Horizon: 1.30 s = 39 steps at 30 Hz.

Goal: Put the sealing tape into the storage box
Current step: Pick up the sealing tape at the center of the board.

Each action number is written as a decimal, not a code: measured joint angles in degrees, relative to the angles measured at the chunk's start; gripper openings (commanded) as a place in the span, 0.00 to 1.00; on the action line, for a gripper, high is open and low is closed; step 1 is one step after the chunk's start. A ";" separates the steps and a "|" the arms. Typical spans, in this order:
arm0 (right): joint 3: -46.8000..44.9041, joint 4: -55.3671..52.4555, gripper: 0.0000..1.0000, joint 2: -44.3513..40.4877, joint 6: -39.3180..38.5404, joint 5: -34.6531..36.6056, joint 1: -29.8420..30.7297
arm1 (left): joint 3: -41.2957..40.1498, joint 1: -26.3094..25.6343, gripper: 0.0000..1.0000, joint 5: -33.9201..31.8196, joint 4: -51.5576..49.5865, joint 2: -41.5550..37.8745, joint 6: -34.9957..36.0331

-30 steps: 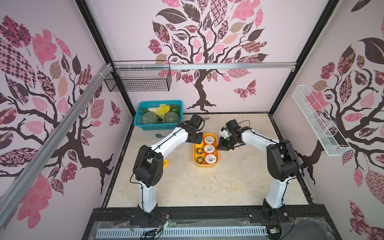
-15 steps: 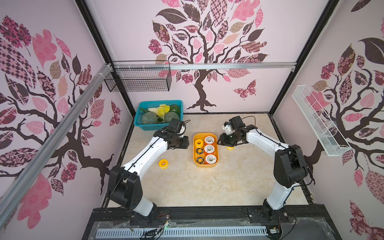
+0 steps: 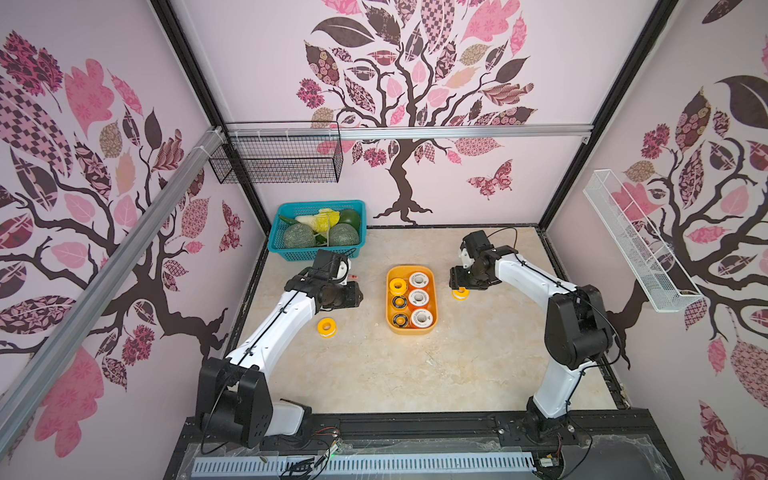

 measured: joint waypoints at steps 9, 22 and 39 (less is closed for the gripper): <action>5.88 -2.84 0.80 6.05 -2.08 5.53 0.00 | 0.00 0.02 0.43 -1.42 0.09 -0.04 -0.02; 13.22 -6.71 0.80 14.19 -2.91 6.78 0.00 | 0.00 0.28 0.43 -2.05 0.04 -0.04 0.00; 13.44 -7.28 0.76 15.87 -1.81 6.78 0.00 | 0.00 0.39 0.43 -2.12 0.00 -0.04 0.02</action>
